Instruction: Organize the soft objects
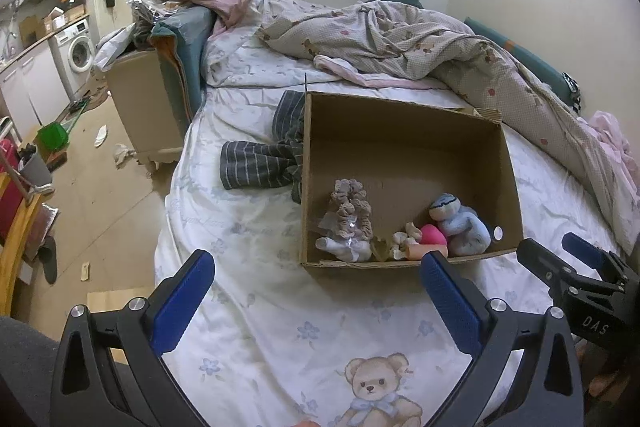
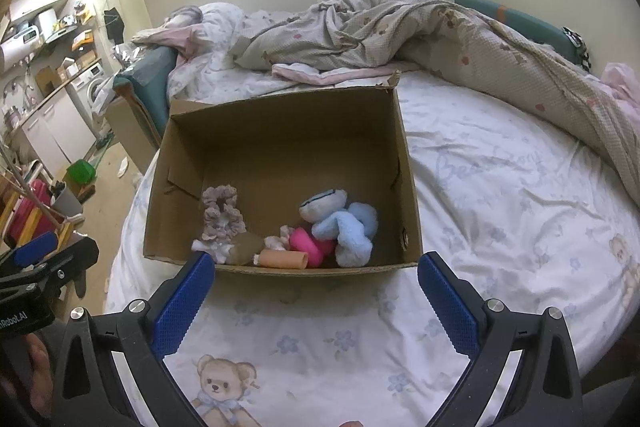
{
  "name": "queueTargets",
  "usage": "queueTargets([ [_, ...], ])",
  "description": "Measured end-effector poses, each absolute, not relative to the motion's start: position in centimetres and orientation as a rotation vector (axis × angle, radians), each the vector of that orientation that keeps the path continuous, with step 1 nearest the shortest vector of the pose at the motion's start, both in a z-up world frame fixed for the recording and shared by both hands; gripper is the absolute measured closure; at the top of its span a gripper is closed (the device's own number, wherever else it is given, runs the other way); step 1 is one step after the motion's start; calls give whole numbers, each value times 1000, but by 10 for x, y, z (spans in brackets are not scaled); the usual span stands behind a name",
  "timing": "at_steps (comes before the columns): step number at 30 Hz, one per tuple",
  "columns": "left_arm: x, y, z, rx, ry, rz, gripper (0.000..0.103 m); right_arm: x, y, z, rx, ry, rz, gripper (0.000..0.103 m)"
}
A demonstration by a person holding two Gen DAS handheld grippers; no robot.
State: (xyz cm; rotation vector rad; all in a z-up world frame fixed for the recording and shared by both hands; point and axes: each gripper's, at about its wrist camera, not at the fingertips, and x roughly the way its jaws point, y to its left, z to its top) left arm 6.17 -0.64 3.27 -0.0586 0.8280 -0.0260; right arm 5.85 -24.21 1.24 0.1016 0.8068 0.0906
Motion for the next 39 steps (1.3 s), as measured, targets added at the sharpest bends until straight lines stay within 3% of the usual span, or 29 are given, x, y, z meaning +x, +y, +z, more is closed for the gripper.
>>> queueTargets([
  [39, 60, -6, 30, -56, 821, -34, 0, 59, -240, 13, 83, 805, 88, 0],
])
